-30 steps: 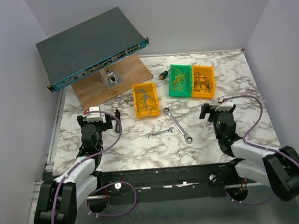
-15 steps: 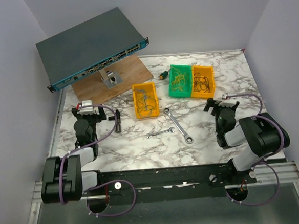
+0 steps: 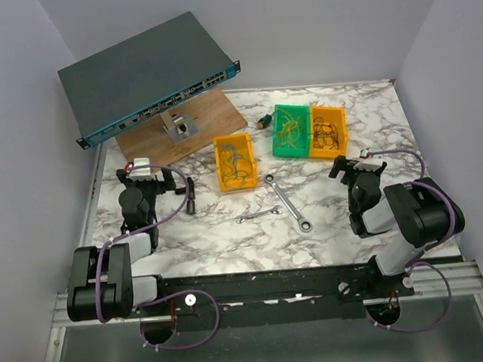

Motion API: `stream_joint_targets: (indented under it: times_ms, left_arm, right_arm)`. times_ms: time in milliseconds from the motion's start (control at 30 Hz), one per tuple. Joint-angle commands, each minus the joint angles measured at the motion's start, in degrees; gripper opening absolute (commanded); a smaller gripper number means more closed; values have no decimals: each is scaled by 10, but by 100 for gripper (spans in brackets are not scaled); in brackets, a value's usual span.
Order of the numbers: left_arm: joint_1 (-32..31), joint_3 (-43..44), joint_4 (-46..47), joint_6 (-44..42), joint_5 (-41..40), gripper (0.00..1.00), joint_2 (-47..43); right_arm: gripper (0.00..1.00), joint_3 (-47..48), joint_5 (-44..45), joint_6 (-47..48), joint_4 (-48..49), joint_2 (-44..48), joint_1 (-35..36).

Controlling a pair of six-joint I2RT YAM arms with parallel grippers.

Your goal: Untangle the cables

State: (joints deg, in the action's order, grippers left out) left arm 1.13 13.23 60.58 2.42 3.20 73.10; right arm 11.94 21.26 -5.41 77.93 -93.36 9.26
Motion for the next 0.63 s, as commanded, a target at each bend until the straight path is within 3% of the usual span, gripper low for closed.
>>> stream_joint_targets:
  times_ms: [0,600]
  left_arm:
    - [1,6,6,8,-10,99,-1]
    - [2,7,5,7,-10,99,0]
  right_arm:
    - [100,4,-6,-1,23,-6,-3]
    - [100,4,-5,0,23,-7,-3]
